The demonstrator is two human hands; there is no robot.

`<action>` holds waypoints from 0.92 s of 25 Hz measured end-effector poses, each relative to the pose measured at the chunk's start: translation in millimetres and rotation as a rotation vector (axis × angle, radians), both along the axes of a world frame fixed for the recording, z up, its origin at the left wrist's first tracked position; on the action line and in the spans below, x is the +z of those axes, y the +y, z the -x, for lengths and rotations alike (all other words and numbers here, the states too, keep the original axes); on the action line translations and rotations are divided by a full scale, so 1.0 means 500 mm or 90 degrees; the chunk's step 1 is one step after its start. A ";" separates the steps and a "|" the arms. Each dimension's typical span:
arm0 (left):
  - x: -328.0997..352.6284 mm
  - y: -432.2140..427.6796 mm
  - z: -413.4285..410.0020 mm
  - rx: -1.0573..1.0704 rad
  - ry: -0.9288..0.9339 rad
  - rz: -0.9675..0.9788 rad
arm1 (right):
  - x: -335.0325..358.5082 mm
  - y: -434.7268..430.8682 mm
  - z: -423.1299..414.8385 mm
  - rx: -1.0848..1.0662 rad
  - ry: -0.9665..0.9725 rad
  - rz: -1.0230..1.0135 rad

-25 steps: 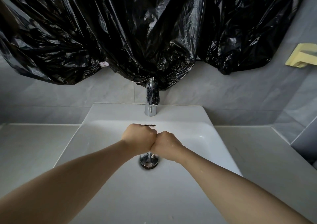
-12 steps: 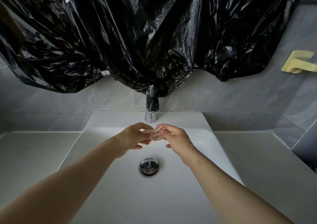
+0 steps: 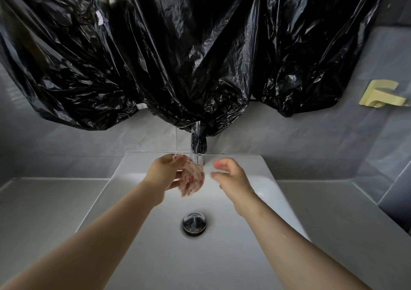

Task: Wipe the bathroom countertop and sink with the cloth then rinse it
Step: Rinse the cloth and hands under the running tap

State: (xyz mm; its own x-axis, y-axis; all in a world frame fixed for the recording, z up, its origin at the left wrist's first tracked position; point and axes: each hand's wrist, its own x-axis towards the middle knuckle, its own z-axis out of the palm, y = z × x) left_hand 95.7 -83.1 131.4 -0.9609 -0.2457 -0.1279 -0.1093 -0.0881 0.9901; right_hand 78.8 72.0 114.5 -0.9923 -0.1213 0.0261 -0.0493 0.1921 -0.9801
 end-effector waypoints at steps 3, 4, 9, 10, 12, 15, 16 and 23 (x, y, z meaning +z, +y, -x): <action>0.014 0.006 -0.005 -0.018 0.028 0.058 | 0.008 -0.026 -0.014 0.156 0.013 -0.014; 0.019 0.004 -0.007 -0.032 0.030 0.071 | 0.013 -0.034 -0.014 0.144 0.036 -0.034; 0.039 -0.030 -0.026 -0.148 -0.059 0.250 | 0.040 -0.017 0.016 -0.002 -0.009 0.105; 0.038 -0.030 -0.031 -0.159 -0.061 0.343 | 0.044 -0.014 0.018 0.004 -0.004 0.112; 0.032 -0.017 -0.035 -0.213 -0.037 0.368 | 0.048 -0.020 0.016 0.043 -0.001 0.124; 0.023 0.009 -0.033 -0.255 -0.006 0.280 | 0.053 -0.030 0.006 0.060 0.007 0.119; 0.023 0.008 -0.031 -0.222 0.010 0.270 | 0.056 -0.027 0.003 0.045 0.025 0.104; 0.032 -0.025 -0.027 -0.108 -0.030 -0.011 | 0.071 0.026 -0.005 0.075 -0.065 0.053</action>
